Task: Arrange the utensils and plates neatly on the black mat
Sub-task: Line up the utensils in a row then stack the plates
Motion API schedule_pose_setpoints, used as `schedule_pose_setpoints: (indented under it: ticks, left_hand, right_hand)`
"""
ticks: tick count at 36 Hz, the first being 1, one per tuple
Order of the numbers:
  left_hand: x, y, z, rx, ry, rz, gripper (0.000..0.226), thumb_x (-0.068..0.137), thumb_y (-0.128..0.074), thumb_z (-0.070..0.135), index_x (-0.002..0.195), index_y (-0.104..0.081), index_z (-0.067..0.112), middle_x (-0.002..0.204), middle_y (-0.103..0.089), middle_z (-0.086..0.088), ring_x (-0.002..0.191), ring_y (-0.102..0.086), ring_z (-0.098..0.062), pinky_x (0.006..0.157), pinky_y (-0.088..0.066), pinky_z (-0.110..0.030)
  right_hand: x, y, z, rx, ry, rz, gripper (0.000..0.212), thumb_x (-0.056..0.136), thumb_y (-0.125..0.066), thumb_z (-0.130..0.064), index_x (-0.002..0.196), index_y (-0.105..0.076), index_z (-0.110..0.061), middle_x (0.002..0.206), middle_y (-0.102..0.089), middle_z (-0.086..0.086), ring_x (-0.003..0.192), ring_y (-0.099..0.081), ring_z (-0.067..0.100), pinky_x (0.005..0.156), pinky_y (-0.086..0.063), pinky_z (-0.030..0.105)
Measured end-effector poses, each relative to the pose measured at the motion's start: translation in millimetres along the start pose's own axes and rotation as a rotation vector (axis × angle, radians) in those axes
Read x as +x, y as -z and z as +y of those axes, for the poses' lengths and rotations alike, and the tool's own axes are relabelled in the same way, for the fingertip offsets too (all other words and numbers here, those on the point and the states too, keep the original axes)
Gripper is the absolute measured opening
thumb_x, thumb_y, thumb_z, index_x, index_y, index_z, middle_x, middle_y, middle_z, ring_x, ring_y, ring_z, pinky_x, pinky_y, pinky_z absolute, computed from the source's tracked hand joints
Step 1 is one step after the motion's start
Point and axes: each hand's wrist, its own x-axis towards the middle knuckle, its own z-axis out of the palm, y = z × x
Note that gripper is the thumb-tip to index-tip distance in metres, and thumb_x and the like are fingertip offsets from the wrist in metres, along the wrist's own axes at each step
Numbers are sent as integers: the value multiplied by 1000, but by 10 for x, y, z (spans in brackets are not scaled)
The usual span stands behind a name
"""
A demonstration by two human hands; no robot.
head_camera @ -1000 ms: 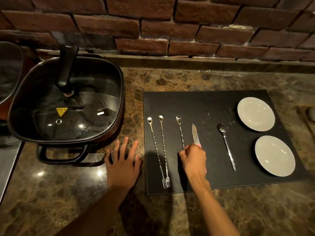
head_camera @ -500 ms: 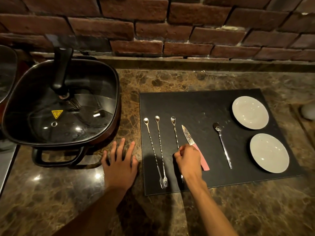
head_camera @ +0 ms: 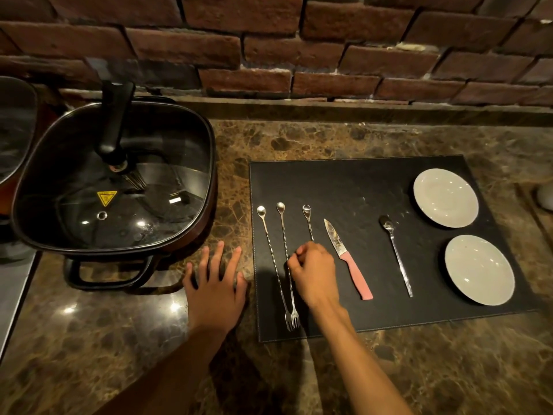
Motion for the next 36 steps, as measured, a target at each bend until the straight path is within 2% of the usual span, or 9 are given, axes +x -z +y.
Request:
schedule_pose_setpoints:
  ticks: [3,7,9,17,23,31,33,36]
  left_hand:
    - [2,-13,-9,-1,-1,4,56,102,-23,50,158,-27,43,169,-26,0,156,-22,-26,117,-18,-58]
    - [3,-25,-14,-5,-6,10,56,102,-22,50,158,-27,43,169,-25,1,156,-21,-26,117,-19,-58]
    - [2,-28,-17,-12,-8,14,56,102,-24,50,157,-28,43,169,-25,0,156,-22,-27,117,-19,-59]
    - [0,-56,-23,-18,-12,16,57,102,-25,50,158,-24,44,169,-23,1,156,-22,-27,117,-18,-59]
    - [8,-59,-38,-22,-14,22,57,103,-22,51,159,-22,44,169,-24,0,157,-21,-27,117,-17,-59]
    - [0,-26,-16,-14,-8,12,57,101,-27,50,158,-26,44,169,-25,1,156,-22,-27,117,-18,-60]
    - [0,-5,-9,-8,-6,6,57,101,-26,50,157,-27,43,169,-25,0,156,-23,-27,117,-18,-59]
    - [3,11,-1,0,-5,3,57,100,-27,50,157,-27,43,169,-25,0,157,-22,-27,117,-20,-60]
  right_hand:
    - [-12,-107,-113,20,-28,-46,15,88,-51,-12,97,-62,-8,105,-63,11,97,-58,31,82,-44,37]
    - [-58,-162,-132,76,-98,-60,20,84,-46,-2,99,-59,-6,107,-58,13,95,-56,34,76,-44,36]
    - [-78,-171,-124,79,-100,-69,23,83,-46,-1,102,-59,-5,109,-57,14,94,-56,35,79,-47,38]
    - [-140,-133,-77,36,-81,-76,23,84,-49,-5,104,-61,-2,110,-59,15,97,-56,33,82,-46,39]
    - [-100,-117,-67,50,-67,-91,19,84,-49,-2,98,-62,-1,106,-61,16,95,-57,32,82,-46,37]
    - [-121,-105,-38,50,-120,-74,12,87,-47,-11,89,-59,-11,99,-60,7,83,-54,23,69,-39,31]
    - [-163,-96,-49,13,-81,-54,12,89,-47,-15,92,-58,-12,103,-58,7,85,-55,26,72,-43,35]
    - [-240,-148,-79,-55,75,-55,14,94,-49,-20,100,-57,-10,105,-56,7,88,-58,30,77,-50,42]
